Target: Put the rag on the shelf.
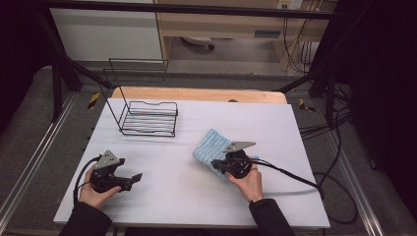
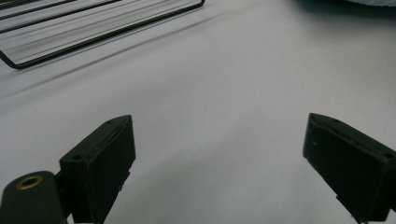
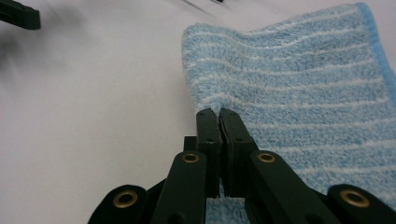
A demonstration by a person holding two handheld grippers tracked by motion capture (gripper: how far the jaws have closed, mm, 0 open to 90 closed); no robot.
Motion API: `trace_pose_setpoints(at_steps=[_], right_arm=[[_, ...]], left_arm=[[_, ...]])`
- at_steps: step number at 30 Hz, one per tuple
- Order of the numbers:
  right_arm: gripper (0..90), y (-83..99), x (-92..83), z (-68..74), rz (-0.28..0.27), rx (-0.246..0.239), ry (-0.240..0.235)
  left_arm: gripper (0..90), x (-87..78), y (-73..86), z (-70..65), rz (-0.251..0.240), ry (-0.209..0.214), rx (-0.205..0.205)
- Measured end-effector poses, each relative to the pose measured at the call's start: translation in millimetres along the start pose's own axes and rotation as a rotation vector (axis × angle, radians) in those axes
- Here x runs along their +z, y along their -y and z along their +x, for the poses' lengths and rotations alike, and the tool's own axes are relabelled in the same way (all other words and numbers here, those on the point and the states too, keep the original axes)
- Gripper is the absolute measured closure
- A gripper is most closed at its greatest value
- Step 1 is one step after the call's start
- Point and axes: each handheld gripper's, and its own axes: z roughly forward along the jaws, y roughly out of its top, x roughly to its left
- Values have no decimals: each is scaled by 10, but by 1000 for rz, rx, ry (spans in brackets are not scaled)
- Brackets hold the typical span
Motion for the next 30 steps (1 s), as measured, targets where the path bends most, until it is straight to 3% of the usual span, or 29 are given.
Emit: trace_pose_setpoints(at_steps=[6,17,25,30], right_arm=[[882,-76,150,172,-2,40,-36],[882,-285,455,490,-7,34,-63],[881,-393,716,666,4,49,-80],[879,-423,826,764,12,35,-92]], left_arm=[[85,0,1,2,8,-3,4],[69,5,5,6,12,-3,1],[66,4,4,9,13,-3,2],[67,7,6,10,14,-1,-1]])
